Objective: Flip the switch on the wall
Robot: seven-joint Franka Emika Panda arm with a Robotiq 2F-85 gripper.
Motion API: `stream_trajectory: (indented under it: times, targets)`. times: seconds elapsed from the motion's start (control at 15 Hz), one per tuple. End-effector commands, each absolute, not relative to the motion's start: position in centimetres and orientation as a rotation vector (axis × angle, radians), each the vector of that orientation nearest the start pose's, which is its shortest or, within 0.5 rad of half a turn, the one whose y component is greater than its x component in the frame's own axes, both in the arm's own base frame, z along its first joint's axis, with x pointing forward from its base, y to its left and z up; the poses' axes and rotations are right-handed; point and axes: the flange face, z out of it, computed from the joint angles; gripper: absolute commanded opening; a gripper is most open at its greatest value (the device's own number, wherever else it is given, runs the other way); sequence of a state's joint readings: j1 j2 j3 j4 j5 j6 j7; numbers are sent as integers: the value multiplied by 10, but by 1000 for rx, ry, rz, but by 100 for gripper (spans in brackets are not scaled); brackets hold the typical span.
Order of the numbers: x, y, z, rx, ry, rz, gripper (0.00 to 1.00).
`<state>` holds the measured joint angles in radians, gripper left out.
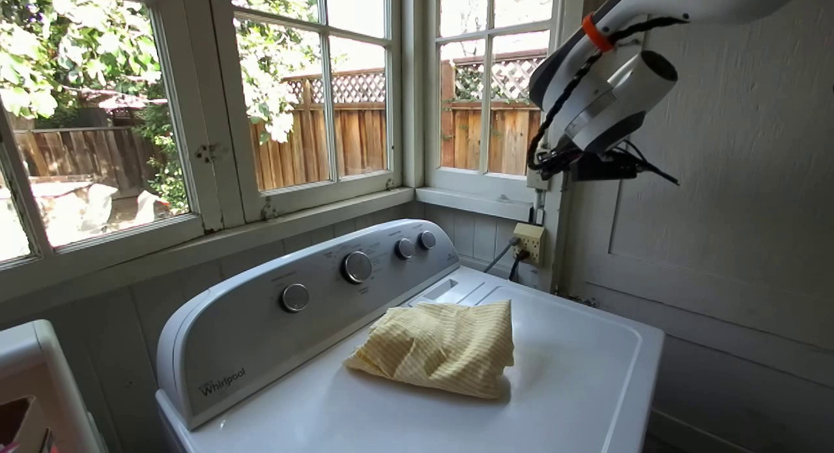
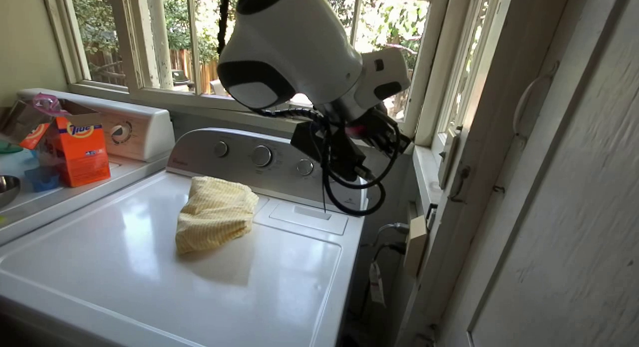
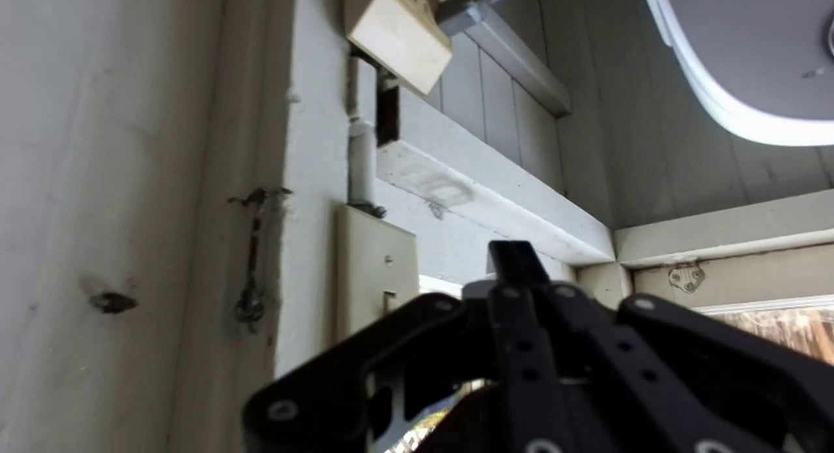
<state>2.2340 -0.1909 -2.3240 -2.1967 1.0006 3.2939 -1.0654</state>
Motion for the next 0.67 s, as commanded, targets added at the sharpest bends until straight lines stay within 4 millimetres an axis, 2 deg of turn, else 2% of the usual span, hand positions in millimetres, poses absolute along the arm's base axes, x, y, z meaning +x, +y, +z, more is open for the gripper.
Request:
stream_trajectory:
  times: [0.0, 0.07, 0.13, 0.2, 0.33, 0.4, 0.6]
  targets:
    - [491, -163, 414, -3042, 159, -1305, 27]
    - [478, -166, 418, -3085, 113, -1273, 34]
    - [474, -166, 415, -3143, 57, -1189, 40]
    - [469, -164, 437, -3125, 35, -1165, 49]
    - [478, -145, 451, -3127, -15, -1048, 62]
    - [483, -136, 467, -3113, -34, -1015, 71]
    - [485, -107, 541, -3082, -76, -1045, 92]
